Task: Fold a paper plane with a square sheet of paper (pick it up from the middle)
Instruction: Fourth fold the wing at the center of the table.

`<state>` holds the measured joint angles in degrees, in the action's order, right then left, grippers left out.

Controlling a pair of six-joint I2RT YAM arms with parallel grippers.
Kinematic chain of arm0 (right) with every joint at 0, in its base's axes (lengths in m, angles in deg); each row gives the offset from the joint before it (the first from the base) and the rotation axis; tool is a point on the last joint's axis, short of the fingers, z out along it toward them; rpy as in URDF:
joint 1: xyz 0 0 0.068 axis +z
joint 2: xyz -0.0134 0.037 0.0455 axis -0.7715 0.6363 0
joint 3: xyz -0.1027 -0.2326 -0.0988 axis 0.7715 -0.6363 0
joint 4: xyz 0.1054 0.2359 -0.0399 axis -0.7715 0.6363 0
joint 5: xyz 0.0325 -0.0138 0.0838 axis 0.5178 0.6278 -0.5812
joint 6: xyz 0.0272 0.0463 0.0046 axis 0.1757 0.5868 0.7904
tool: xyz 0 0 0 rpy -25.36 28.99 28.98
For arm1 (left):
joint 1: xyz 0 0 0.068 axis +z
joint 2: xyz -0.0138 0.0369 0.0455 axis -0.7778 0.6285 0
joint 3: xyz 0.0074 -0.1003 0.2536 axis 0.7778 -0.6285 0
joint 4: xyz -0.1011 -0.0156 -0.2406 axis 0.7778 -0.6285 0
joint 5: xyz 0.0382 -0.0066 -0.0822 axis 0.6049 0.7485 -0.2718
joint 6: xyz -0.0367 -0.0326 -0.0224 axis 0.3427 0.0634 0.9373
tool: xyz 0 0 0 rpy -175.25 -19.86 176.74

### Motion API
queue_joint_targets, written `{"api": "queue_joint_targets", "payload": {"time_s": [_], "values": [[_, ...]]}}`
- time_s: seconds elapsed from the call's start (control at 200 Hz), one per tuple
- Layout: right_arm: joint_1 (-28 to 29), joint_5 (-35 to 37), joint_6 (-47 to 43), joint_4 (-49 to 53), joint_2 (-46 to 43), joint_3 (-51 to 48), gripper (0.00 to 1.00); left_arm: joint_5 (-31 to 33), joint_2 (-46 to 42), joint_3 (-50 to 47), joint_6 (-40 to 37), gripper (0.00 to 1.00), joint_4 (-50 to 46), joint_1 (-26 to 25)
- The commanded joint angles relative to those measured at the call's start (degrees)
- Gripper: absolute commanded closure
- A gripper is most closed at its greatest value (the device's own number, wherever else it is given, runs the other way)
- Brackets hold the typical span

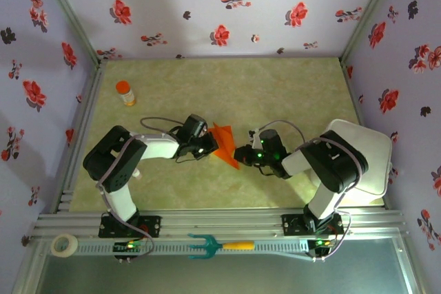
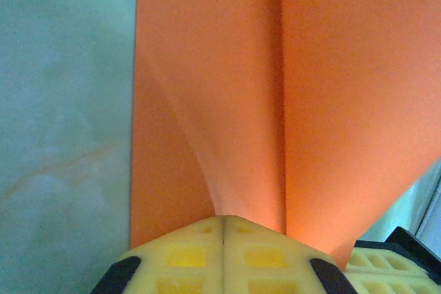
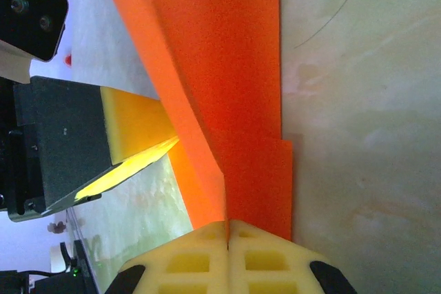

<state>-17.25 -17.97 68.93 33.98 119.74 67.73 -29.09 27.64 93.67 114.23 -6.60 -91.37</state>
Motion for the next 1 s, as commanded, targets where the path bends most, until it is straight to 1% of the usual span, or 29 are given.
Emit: {"api": "queue_joint_targets", "payload": {"time_s": [0.0,0.105,0.205,0.37,0.585,0.995], "values": [[-0.1,0.9,1.2,0.9,2.6,0.1,0.97,2.3,-1.5,1.1,-2.9,0.96,-4.2,0.6],[-0.2,0.1,1.9,0.3,3.5,0.3,0.97,1.6,-3.2,2.2,-4.5,0.95,-2.8,0.6],[-0.3,-0.3,2.5,-0.3,4.1,0.3,0.97,-0.8,-3.6,2.8,-5.3,0.95,0.5,0.5],[-0.8,-0.8,3.1,-0.6,4.5,0.3,0.97,-4.2,-1.6,3.2,-5.3,0.97,5.4,0.1],[-1.5,-1.6,3.5,-0.6,4.9,0.2,0.97,-5.4,2.0,3.3,-2.7,0.97,11.3,0.0],[-2.6,-2.7,4.1,0.6,5.1,0.7,0.97,-4.2,5.4,4.5,-1.8,0.97,11.0,-0.1]]}}
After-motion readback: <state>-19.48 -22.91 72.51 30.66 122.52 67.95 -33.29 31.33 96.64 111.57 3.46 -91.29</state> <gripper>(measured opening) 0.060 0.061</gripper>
